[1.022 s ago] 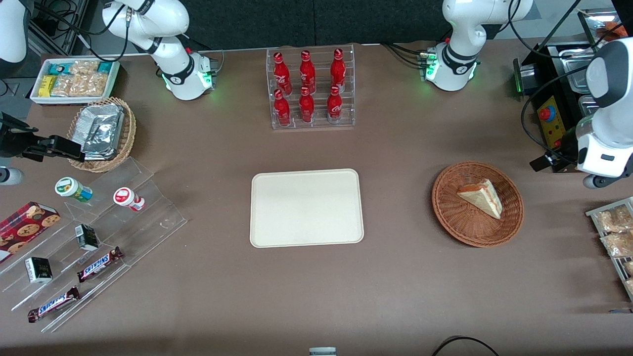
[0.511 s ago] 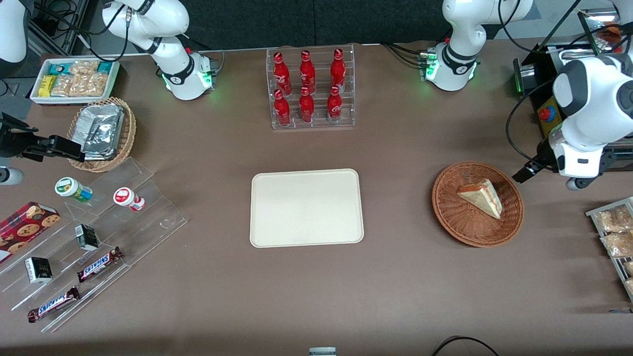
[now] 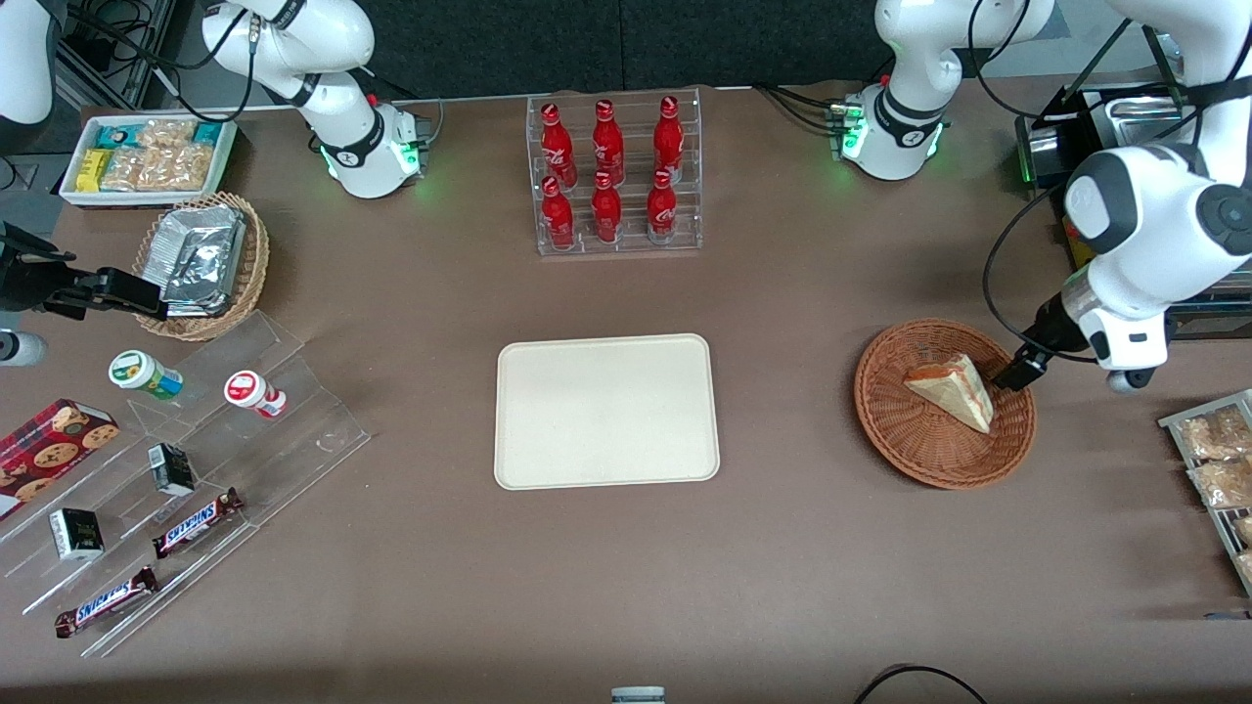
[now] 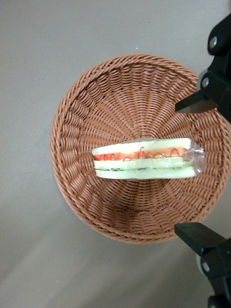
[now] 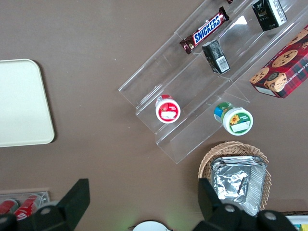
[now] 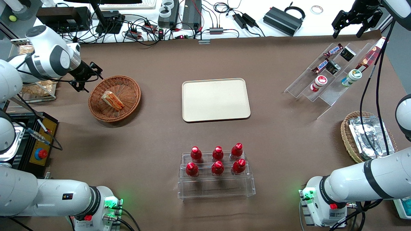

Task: Place sandwich from basket to tray
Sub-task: 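Lower the left gripper and close it on the wrapped sandwich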

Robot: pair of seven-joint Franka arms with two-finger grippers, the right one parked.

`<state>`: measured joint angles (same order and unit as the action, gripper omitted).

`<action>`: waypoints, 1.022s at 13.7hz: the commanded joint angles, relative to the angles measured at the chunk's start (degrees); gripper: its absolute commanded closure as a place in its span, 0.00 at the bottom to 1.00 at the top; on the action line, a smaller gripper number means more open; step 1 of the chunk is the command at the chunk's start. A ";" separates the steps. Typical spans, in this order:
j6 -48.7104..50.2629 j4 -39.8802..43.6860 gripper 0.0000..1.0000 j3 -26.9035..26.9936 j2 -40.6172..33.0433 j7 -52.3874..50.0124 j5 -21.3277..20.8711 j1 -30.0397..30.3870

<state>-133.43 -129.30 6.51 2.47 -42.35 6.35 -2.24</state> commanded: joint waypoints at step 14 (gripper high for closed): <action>-2.98 -0.16 0.00 -0.70 7.89 -11.26 0.16 -3.47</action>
<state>-136.35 -129.54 5.70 8.86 -52.64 7.10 -5.19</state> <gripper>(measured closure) 0.000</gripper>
